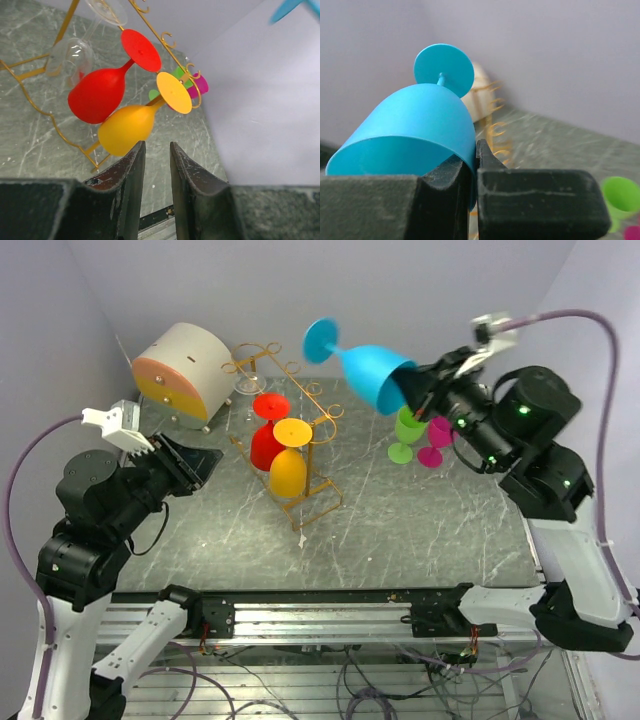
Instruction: Take the wine glass off the wine glass rack
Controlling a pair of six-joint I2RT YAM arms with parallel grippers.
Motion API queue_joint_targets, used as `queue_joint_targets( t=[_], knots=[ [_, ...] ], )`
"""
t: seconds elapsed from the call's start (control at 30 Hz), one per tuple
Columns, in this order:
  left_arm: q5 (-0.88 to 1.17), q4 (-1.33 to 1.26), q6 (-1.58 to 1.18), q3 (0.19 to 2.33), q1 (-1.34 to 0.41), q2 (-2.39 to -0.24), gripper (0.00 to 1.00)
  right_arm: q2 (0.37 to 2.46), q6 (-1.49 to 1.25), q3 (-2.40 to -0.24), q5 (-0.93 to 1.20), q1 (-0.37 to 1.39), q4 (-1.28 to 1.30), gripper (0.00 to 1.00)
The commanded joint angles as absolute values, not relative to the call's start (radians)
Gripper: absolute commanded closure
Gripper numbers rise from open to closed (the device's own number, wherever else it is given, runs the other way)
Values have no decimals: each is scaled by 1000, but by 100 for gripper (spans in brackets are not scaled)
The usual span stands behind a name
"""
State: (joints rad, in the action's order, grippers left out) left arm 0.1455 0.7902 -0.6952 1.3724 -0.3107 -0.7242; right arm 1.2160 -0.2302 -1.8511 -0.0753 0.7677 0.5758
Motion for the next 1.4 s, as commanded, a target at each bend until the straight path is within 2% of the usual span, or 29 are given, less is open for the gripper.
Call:
queue_joint_targets(
  t=[0.0,0.07,0.2,0.27,0.37,0.5,0.63,1.07,1.2,1.37],
  knots=[
    [65,784,-651,1324,-311,-707,63,1220,-126,-1891,-531,766,494,100],
    [41,787,-639,1294,-311,-701,64,1296,-70,-1944,-689,760,506,100],
    [-7,789,-605,1242,-311,-688,64,1501,-22,-2154,-748,652,595,100],
    [-25,793,-596,1216,-311,-675,65,1598,-71,-2271,-690,540,660,100],
    [-38,800,-585,1176,-311,-644,65,1738,-173,-2404,-486,368,750,100],
    [-72,828,-572,1138,-311,-581,66,1847,-247,-2420,-253,252,826,100],
    [-122,848,-562,1087,-311,-517,66,1925,-245,-2366,-123,233,857,100],
    [-184,816,-558,903,-311,-427,67,2154,-281,-2391,11,111,916,100],
    [-181,810,-554,904,-311,-442,67,2175,-256,-2407,105,132,944,100],
    [-170,822,-555,908,-311,-458,68,2196,-199,-2451,57,222,994,100]
  ],
)
